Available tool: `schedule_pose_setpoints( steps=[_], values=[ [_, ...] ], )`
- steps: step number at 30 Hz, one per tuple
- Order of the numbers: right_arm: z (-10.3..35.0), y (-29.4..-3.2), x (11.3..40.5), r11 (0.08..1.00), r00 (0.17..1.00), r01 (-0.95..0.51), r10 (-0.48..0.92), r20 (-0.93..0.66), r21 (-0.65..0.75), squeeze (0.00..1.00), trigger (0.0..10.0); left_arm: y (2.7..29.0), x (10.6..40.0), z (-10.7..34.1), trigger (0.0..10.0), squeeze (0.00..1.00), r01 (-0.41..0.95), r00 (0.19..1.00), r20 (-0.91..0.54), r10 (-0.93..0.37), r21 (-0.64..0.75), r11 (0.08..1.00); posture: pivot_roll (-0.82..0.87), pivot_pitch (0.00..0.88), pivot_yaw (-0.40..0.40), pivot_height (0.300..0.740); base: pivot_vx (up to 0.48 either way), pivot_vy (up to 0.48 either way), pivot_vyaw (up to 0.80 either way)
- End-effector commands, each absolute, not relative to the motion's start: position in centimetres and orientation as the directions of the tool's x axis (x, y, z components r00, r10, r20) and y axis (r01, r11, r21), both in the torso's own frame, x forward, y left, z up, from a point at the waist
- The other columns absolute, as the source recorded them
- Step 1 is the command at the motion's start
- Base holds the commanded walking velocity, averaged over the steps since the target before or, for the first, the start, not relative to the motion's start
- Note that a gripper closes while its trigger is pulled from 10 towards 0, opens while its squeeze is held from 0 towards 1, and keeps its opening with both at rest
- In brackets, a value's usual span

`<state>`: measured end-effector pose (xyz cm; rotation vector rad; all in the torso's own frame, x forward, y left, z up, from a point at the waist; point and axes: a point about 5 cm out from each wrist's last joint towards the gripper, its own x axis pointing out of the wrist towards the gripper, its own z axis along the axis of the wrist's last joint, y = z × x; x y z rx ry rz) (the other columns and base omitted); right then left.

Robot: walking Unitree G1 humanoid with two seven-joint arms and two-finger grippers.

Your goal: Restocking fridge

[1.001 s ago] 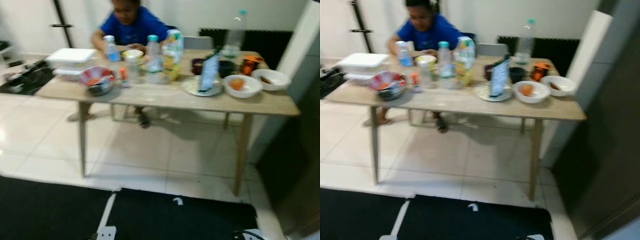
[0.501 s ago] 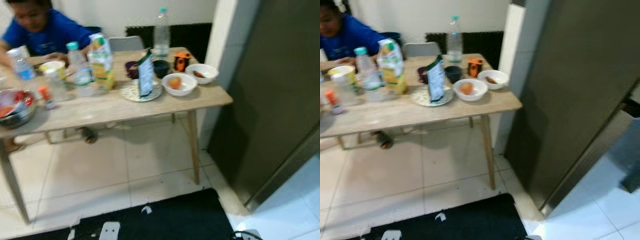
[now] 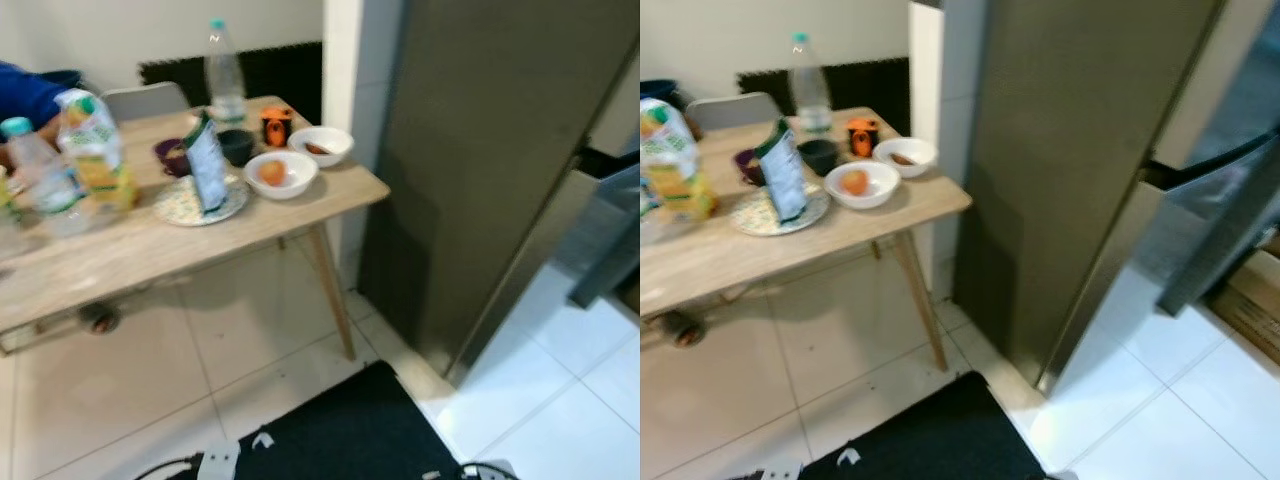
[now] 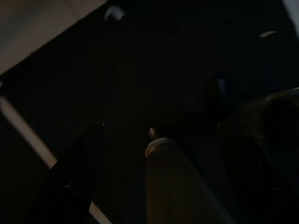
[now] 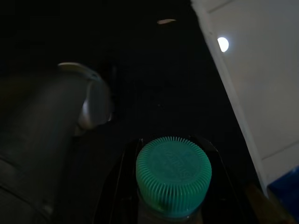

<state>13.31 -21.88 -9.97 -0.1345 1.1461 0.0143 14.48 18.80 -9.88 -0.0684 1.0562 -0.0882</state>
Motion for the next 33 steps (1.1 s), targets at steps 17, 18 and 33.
schedule_pose_setpoints(
  steps=[17, 18, 33],
  values=[
    [-9.91, -21.92, 13.47, 0.991, 0.414, -0.086, -0.057, -0.908, -0.102, 0.00, 10.0, 18.75, 13.54, -10.23, 10.0, 0.00, 0.009, 0.468, -0.878, -0.105, -0.114, 0.993, -0.03, 0.000, -0.020, 0.740, 0.000, 0.000, -0.80],
    [-9.90, -21.89, 13.50, 0.993, 0.421, -0.075, -0.056, -0.906, -0.096, 0.00, 10.0, 18.69, 13.53, -10.23, 10.0, 0.00, 0.009, 0.468, -0.877, -0.108, -0.118, 0.993, -0.03, 0.000, -0.020, 0.740, 0.000, 0.000, -0.80],
    [-9.98, -21.29, 13.51, 0.986, 0.423, -0.138, -0.029, -0.906, -0.096, 0.00, 10.0, 18.98, 13.35, -10.28, 10.0, 0.00, -0.022, 0.456, -0.883, -0.110, -0.134, 0.991, -0.03, 0.000, -0.016, 0.740, 0.000, -0.093, 0.00]
  ],
)
